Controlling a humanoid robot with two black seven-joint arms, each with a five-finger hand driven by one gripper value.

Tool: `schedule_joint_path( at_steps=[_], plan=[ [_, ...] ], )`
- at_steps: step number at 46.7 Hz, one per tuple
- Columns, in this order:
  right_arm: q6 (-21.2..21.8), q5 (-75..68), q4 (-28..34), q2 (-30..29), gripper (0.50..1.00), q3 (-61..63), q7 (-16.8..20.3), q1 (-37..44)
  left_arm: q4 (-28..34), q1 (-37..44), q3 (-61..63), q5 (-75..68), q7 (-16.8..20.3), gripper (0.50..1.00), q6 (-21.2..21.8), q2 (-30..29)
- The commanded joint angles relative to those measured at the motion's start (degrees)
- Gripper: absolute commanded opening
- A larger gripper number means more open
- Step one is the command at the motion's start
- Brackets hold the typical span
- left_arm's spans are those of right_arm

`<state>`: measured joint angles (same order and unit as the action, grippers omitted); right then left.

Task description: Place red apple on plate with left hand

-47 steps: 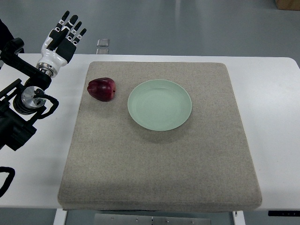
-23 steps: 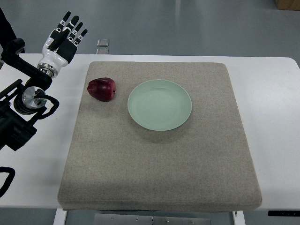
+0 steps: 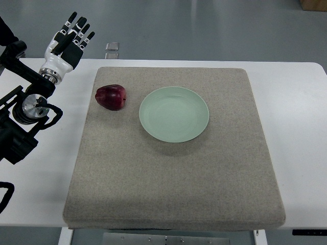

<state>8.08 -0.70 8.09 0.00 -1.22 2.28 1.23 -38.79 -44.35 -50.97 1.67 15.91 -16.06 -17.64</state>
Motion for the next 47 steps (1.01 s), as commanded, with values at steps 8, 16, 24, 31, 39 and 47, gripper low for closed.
schedule_joint_path(
  at_steps=[8,16,24,31,39,47],
  plan=[
    [0.00,0.00,-0.01,0.00,0.930,-0.01,0.00,0.00,-0.15,-0.03,0.08,-1.58,0.00,1.000,-0.02,-0.47],
    [0.00,0.00,-0.01,0.00,0.930,-0.01,0.00,0.00,-1.11,-0.12,0.17,-5.01,0.00,1.000,-0.02,-0.73],
    [0.00,0.00,-0.01,0.00,0.930,-0.01,0.00,0.00,-4.27,-0.12,0.08,-19.67,0.53,1.000,0.24,-0.90],
    [0.00,0.00,-0.01,0.00,0.930,-0.01,0.00,0.00,-7.70,-0.47,0.08,-36.80,5.27,1.000,1.21,-1.69],
    [0.00,0.00,-0.01,0.00,0.930,0.08,0.00,0.00,-12.97,-1.18,1.92,-54.48,6.42,1.000,6.21,-3.01],
    [0.00,0.00,-0.01,0.00,0.930,-0.01,0.00,0.00,-15.18,-4.25,10.80,-60.91,6.33,1.000,9.12,-7.05]
  ],
)
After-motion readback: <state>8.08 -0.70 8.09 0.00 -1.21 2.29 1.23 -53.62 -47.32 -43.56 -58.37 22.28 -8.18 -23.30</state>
